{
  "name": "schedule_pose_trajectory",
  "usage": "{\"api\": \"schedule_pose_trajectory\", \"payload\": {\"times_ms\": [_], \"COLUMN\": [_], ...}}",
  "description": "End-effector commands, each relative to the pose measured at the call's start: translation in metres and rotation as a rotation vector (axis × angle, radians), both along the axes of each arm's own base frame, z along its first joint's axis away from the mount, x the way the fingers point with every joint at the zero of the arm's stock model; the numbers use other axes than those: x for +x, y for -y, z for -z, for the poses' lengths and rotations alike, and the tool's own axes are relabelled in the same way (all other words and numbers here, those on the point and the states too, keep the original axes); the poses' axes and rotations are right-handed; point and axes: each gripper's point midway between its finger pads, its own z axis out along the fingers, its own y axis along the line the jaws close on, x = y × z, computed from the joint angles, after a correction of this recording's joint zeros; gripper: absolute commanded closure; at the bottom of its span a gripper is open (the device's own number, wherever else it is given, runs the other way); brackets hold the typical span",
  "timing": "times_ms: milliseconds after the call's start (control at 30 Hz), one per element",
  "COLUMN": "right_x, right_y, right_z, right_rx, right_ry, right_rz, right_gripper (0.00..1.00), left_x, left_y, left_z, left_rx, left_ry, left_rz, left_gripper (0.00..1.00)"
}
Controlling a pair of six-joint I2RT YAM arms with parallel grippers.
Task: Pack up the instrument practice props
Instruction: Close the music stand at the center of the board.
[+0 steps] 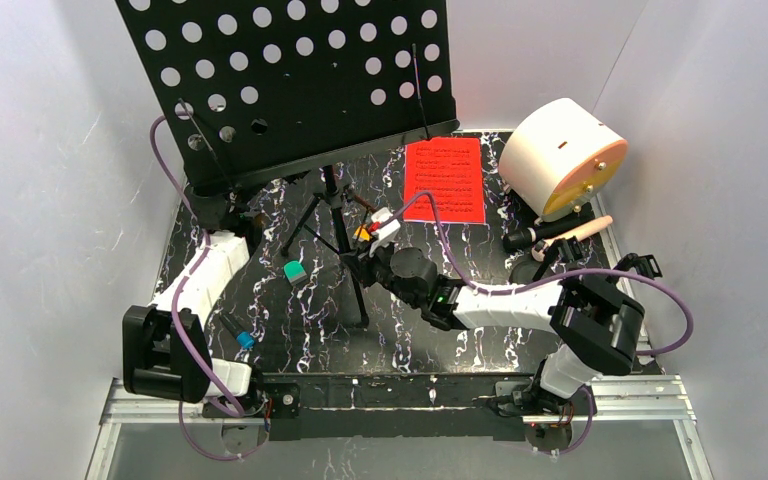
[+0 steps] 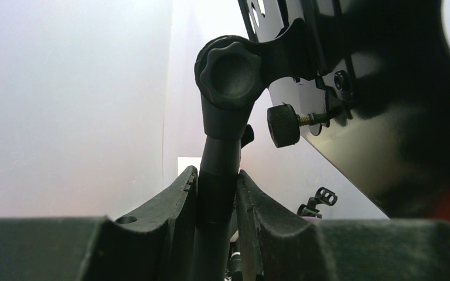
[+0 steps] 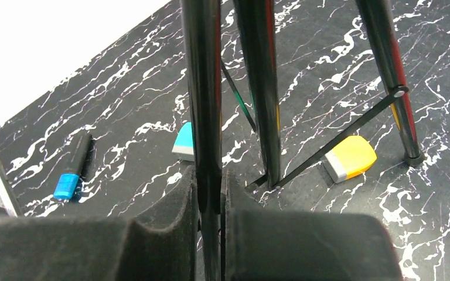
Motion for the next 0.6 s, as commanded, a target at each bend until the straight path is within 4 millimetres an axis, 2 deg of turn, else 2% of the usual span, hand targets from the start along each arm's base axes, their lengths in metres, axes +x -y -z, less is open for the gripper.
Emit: {"api": "schedule_pose_trajectory", "payload": {"times_ms": [0,300,567], "right_x": [0.01,0.02,0.029], "right_y": [-0.009,-0.006,-0.001], "right_z": [-0.028,-0.078,-0.104], "right_rx": [0.065,0.127,0.142], "right_ry": [0.037,0.19,0.299], "right_rz": [0.02,0.053,0.097], "right_gripper": [0.99,0.99,0.99], "left_x": [0.003,-0.006,-0.013], "left_y": [0.006,0.016,0.023], "left_z": [0.03,0.004,-0.013], "left_rx": [0.075,0.052,0.029], "left_ry": [-0.093,-0.055,-0.032], "left_rz": [0.039,0.053,0.068], "left_gripper": [1.0,1.0,1.0]}}
